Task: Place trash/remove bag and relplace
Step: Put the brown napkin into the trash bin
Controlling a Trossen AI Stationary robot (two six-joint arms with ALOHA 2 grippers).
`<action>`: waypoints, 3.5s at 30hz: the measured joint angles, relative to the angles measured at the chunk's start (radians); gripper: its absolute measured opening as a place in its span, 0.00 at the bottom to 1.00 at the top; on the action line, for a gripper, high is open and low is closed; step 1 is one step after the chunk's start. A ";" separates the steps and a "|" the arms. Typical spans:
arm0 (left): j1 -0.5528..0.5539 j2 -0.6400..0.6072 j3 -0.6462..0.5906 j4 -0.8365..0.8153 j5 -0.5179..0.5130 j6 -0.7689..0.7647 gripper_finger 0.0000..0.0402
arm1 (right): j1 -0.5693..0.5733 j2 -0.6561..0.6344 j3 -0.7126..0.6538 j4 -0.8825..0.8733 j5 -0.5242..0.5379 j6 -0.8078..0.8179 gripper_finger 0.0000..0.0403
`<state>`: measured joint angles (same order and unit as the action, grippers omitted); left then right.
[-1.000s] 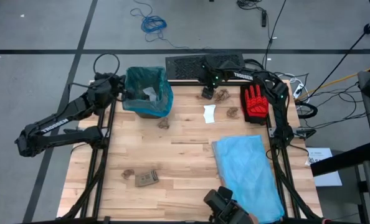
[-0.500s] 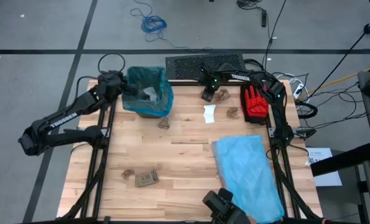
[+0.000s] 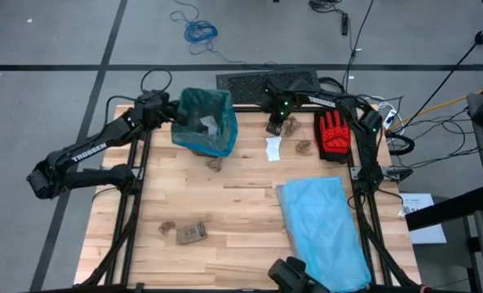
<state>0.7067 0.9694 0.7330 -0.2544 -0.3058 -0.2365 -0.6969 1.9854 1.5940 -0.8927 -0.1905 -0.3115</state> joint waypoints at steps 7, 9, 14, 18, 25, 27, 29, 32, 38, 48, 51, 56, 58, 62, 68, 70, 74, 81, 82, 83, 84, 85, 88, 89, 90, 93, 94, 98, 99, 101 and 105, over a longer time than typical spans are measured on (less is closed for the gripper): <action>0.000 0.052 -0.001 0.090 0.083 -0.018 0.00 | 0.025 -0.213 0.000 0.136 -0.072 0.037 0.00; 0.000 0.068 -0.001 0.115 0.102 -0.020 0.00 | 0.045 -0.266 0.000 0.219 -0.100 0.059 0.00; 0.000 0.114 -0.002 0.198 0.134 -0.023 0.00 | 0.120 -0.324 0.000 0.508 -0.106 0.072 0.00; 0.000 0.150 -0.004 0.256 0.172 -0.025 0.00 | 0.170 -0.298 0.019 0.687 -0.105 0.060 0.00; -0.002 0.187 -0.007 0.278 0.210 -0.013 0.00 | 0.201 -0.179 0.164 0.596 -0.060 0.089 0.11; 0.000 0.191 -0.005 0.281 0.210 -0.016 0.00 | 0.208 -0.165 0.197 0.572 -0.063 0.090 0.19; -0.002 0.190 -0.005 0.281 0.210 -0.009 0.00 | 0.211 -0.155 0.220 0.539 -0.057 0.092 0.29; -0.002 0.188 -0.005 0.286 0.209 0.009 0.00 | 0.207 -0.153 0.243 0.493 -0.035 0.105 0.45; -0.003 0.188 0.003 0.303 0.207 0.049 0.02 | 0.182 -0.160 0.301 0.374 -0.044 0.108 0.59; -0.003 0.104 0.055 0.310 0.226 0.198 0.13 | 0.119 -0.162 0.381 -0.264 -0.037 0.018 0.48; -0.003 0.067 0.063 0.309 0.226 0.220 0.14 | 0.081 -0.162 0.307 -0.296 -0.014 0.011 0.46; -0.003 0.003 0.064 0.256 0.226 0.226 0.15 | -0.009 -0.162 0.085 -0.207 -0.010 0.011 0.45; -0.003 -0.018 0.064 0.222 0.226 0.226 0.15 | -0.039 -0.161 -0.023 -0.127 -0.004 0.012 0.45; -0.003 -0.031 0.064 0.181 0.226 0.227 0.15 | -0.071 -0.160 -0.216 0.044 0.119 0.022 0.47; -0.003 -0.031 0.064 0.182 0.226 0.227 0.15 | -0.076 -0.160 -0.363 0.190 0.211 0.056 0.53; -0.003 -0.028 0.064 0.186 0.226 0.227 0.15 | -0.075 -0.160 -0.391 0.222 0.212 0.065 0.55; -0.003 -0.027 0.064 0.185 0.225 0.226 0.15 | -0.082 -0.160 -0.428 0.270 0.220 0.101 0.55; -0.003 -0.027 0.064 0.184 0.224 0.226 0.15 | -0.120 -0.156 -0.440 0.295 0.223 0.146 0.51; -0.003 -0.027 0.064 0.183 0.224 0.226 0.15 | -0.127 -0.152 -0.440 0.294 0.222 0.153 0.49; -0.003 -0.027 0.064 0.181 0.224 0.226 0.15 | -0.132 -0.146 -0.440 0.292 0.223 0.157 0.47; -0.003 -0.027 0.064 0.181 0.224 0.226 0.15 | -0.136 -0.139 -0.440 0.293 0.223 0.160 0.45; -0.003 -0.027 0.064 0.181 0.224 0.226 0.15 | -0.138 -0.132 -0.440 0.293 0.225 0.162 0.42; -0.003 -0.027 0.064 0.172 0.224 0.226 0.15 | -0.141 -0.109 -0.440 0.288 0.226 0.162 0.30; -0.003 -0.027 0.064 0.167 0.224 0.226 0.15 | -0.139 -0.103 -0.439 0.285 0.225 0.161 0.25; -0.003 -0.027 0.064 0.163 0.224 0.226 0.15 | -0.134 -0.099 -0.438 0.281 0.226 0.156 0.20; -0.003 -0.027 0.064 0.159 0.224 0.227 0.15 | -0.119 -0.096 -0.436 0.270 0.226 0.138 0.04; -0.003 -0.027 0.064 0.159 0.224 0.231 0.15 | -0.113 -0.100 -0.437 0.268 0.225 0.139 0.03; -0.003 -0.027 0.064 0.163 0.223 0.251 0.15 | -0.094 -0.143 -0.443 0.234 0.209 0.146 0.02; -0.003 -0.027 0.064 0.167 0.223 0.251 0.15 | -0.091 -0.163 -0.442 0.235 0.207 0.148 0.01; -0.003 -0.027 0.064 0.166 0.223 0.251 0.15 | -0.092 -0.208 -0.441 0.234 0.208 0.151 0.01; -0.003 -0.027 0.064 0.167 0.223 0.250 0.15 | -0.094 -0.322 -0.441 0.233 0.210 0.158 0.00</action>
<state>0.7040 0.9421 0.7967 -0.0874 -0.0830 0.0136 -0.7904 1.6630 1.1526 -0.6600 0.0197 -0.1530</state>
